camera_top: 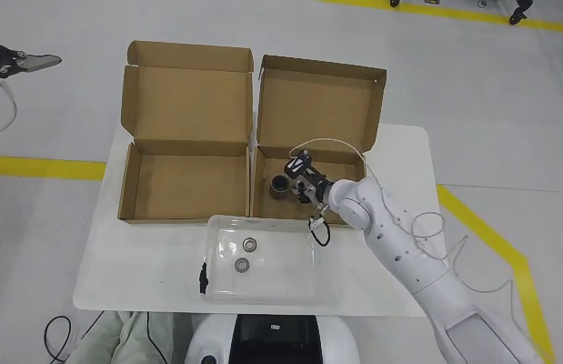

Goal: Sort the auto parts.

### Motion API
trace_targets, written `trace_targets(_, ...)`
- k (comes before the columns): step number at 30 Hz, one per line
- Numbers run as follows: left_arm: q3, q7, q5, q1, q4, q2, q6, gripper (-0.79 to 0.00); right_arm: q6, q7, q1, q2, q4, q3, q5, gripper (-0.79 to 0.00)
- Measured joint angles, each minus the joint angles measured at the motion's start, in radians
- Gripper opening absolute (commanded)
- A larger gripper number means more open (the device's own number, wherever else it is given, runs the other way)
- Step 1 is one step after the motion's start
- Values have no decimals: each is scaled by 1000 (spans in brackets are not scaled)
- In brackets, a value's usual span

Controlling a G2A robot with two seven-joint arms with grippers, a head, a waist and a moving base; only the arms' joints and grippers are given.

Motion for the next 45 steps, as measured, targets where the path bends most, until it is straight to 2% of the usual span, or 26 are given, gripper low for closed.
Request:
trace_targets(4, 0, 0, 0, 0, 0, 0, 0, 0, -4, -9, -39, 14, -86, 35, -19, -379)
trace_targets(9, 0, 0, 0, 0, 0, 0, 0, 0, -35, 6, -130, 42, -267, 86, -64, -376)
trace_targets(14, 0, 0, 0, 0, 0, 0, 0, 0, -99, 3, -225, 63, -437, 115, -80, -372)
trace_targets(18, 0, 0, 0, 0, 0, 0, 0, 0, -169, -33, -270, 69, -513, 107, -68, -372)
trace_targets(23, 0, 0, 0, 0, 0, 0, 0, 0, -257, -85, -296, 72, -553, 69, -75, -372)
trace_targets(29, 0, 0, 0, 0, 0, 0, 0, 0, -318, -148, -320, 70, -579, 15, -98, -372)
trace_targets(38, 0, 0, 0, 0, 0, 0, 0, 0, -342, -223, -334, 64, -574, -61, -169, -388)
trace_targets(39, 0, 0, 0, 0, 0, 0, 0, 0, -342, -236, -333, 64, -569, -62, -173, -372)
trace_targets(40, 0, 0, 0, 0, 0, 0, 0, 0, -339, -253, -333, 63, -565, -61, -175, -305)
trace_targets(41, 0, 0, 0, 0, 0, 0, 0, 0, -337, -279, -334, 63, -557, -57, -178, -271)
trace_targets(45, 0, 0, 0, 0, 0, 0, 0, 0, -338, -313, -336, 64, -550, -52, -182, -280)
